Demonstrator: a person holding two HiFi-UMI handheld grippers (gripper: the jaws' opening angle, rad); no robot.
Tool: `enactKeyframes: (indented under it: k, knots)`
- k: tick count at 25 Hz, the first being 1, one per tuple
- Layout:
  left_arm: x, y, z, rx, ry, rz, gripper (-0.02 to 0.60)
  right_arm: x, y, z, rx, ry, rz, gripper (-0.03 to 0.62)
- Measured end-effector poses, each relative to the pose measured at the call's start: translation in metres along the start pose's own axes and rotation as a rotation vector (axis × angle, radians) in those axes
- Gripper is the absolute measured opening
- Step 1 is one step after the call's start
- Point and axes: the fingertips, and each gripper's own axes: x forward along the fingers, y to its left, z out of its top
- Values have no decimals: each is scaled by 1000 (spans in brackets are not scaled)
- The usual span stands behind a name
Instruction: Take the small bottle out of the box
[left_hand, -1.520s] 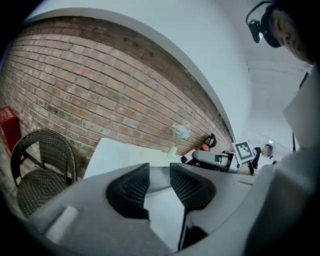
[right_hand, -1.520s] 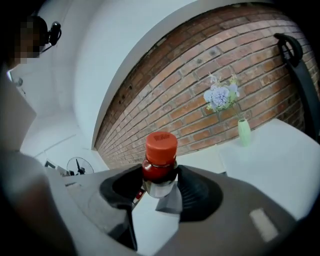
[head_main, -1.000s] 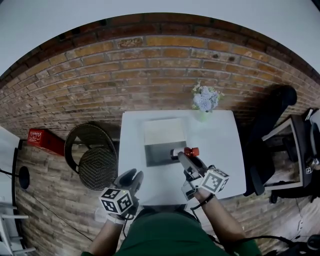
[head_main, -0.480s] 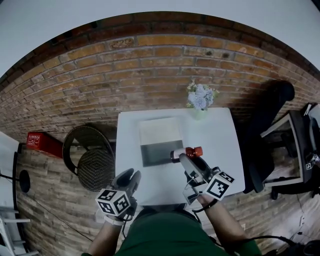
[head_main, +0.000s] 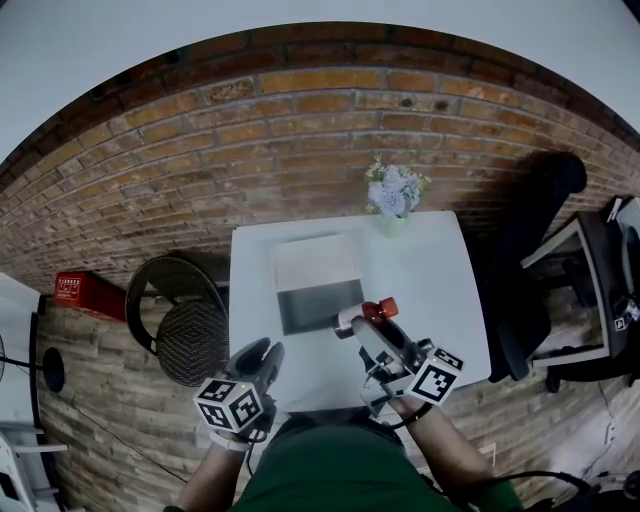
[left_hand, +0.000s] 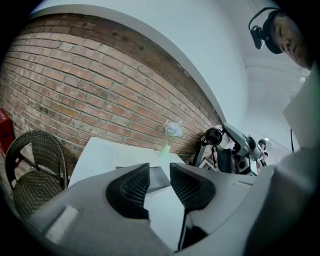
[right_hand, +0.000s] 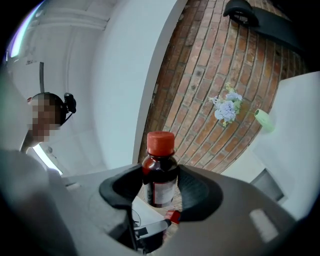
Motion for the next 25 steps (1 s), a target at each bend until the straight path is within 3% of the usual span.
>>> enactKeyframes:
  k: [17, 25]
  knots:
    - [-3, 8, -6, 6, 9, 27, 133, 1, -16, -9, 76, -3, -33, 221]
    - [-3, 9, -4, 3, 6, 22, 133, 2, -16, -9, 64, 0, -38, 221]
